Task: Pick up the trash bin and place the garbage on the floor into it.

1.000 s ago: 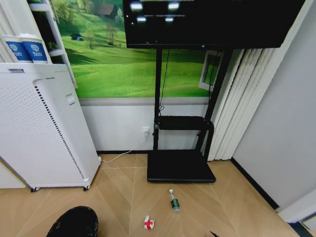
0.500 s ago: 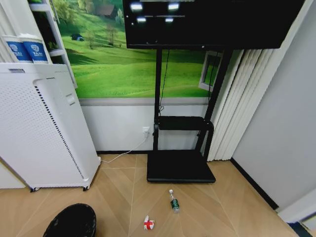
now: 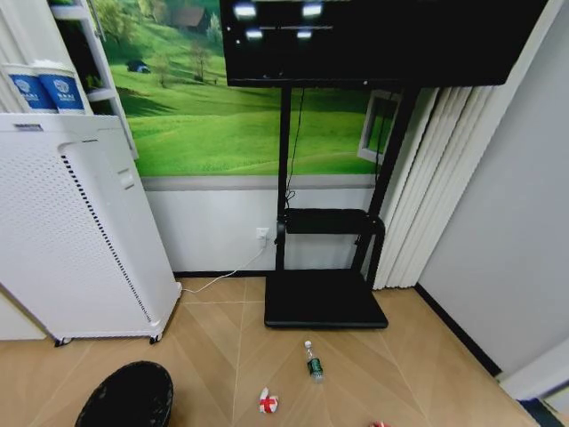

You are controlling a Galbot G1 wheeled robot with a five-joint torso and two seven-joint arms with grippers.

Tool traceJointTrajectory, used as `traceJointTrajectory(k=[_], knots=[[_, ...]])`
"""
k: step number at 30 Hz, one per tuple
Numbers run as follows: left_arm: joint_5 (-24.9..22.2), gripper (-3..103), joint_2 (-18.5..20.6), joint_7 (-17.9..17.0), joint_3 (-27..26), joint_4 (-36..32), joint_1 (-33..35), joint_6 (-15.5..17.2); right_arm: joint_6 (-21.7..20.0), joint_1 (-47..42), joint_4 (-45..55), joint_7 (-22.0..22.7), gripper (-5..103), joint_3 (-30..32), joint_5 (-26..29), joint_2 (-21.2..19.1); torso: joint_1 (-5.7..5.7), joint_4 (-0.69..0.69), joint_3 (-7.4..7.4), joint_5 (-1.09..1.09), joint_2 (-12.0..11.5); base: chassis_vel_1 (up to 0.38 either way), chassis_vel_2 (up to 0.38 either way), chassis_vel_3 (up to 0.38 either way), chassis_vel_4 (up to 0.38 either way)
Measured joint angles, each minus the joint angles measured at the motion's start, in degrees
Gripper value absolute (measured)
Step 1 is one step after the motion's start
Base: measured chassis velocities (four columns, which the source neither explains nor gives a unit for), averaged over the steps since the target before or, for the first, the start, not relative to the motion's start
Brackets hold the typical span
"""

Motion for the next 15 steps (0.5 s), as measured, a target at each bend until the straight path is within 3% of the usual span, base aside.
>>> traceJointTrajectory(k=[5,7,15], knots=[[1.03,6,1.84,-1.45,0.87,-1.64,-0.72,1.07,0.01,0.41,6.61,1.23,14,-0.77,0.69,-1.97,0.00,-0.02,0.00,-0.02,0.00,0.000,0.000,0.000,0.000],[1.73,6,4.47,-3.17,2.21,-1.61,-2.51,2.11,0.04,-0.12,12.94,2.69,14,-1.17,0.97,-3.35,0.00,-0.04,0.00,-0.04,0.00,0.000,0.000,0.000,0.000],[1.52,6,9.53,-6.87,5.45,-0.19,-7.17,4.12,0.14,2.05,22.48,3.53,14,-2.77,1.43,-5.97,0.00,-0.02,-0.01,-0.05,0.01,0.000,0.000,0.000,0.000]])
